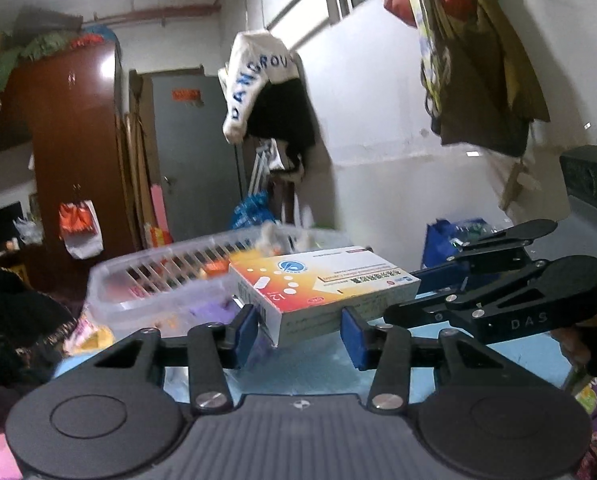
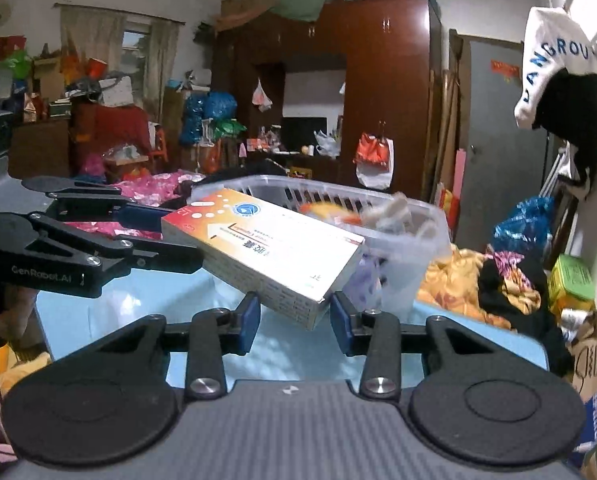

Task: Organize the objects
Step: 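Clamp the medicine box with the left tool while the right tool clamps its other end, then carry the medicine box over the basket and open both tools to drop it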

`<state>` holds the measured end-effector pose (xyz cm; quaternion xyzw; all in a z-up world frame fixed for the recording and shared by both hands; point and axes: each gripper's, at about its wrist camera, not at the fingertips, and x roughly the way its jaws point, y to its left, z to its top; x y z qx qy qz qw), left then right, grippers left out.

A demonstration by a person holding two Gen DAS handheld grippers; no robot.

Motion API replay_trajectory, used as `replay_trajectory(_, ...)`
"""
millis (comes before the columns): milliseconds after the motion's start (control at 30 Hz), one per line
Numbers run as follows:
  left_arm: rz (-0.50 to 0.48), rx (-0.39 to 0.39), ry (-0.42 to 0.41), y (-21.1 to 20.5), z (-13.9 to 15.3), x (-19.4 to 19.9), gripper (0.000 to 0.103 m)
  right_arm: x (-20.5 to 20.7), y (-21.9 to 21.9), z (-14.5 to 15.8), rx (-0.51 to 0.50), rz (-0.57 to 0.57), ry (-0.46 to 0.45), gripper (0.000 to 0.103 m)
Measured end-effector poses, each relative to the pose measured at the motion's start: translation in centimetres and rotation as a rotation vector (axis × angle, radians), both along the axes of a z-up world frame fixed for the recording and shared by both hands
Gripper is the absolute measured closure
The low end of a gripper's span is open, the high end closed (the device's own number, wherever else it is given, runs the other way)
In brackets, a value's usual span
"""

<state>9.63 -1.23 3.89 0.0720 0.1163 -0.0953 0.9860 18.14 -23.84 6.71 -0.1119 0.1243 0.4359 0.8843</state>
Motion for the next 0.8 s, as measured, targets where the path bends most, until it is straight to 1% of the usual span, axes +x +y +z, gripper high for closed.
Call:
replay_trajectory(100,0.019,0.009,-0.024,0.9,1.6,0.5,0.054,0.8,1.4,1.4,-0.002,0.002,-0.023,0.061)
replay_trajectory(200,0.039,0.022,-0.045,1.5,3.2,1.2,0.055,2.0,2.6,2.8,-0.001,0.007,-0.025,0.061)
replay_trajectory(300,0.053,0.033,-0.046,2.2,4.4,2.6,0.056,3.2,4.0,3.5,-0.018,0.001,-0.021,0.061)
replay_trajectory(400,0.073,0.035,-0.032,3.1,5.3,4.7,0.057,4.7,5.8,4.1,-0.051,-0.010,-0.022,0.062)
replay_trajectory(500,0.101,0.030,-0.002,4.0,5.5,6.8,0.057,6.1,7.5,4.3,-0.090,-0.017,-0.018,0.062)
replay_trajectory(700,0.142,-0.004,0.076,6.6,5.2,11.4,0.057,8.6,9.9,3.2,-0.137,-0.043,0.028,0.063)
replay_trajectory(800,0.158,-0.014,0.096,7.7,4.8,12.8,0.057,9.1,10.6,2.6,-0.156,-0.053,0.029,0.063)
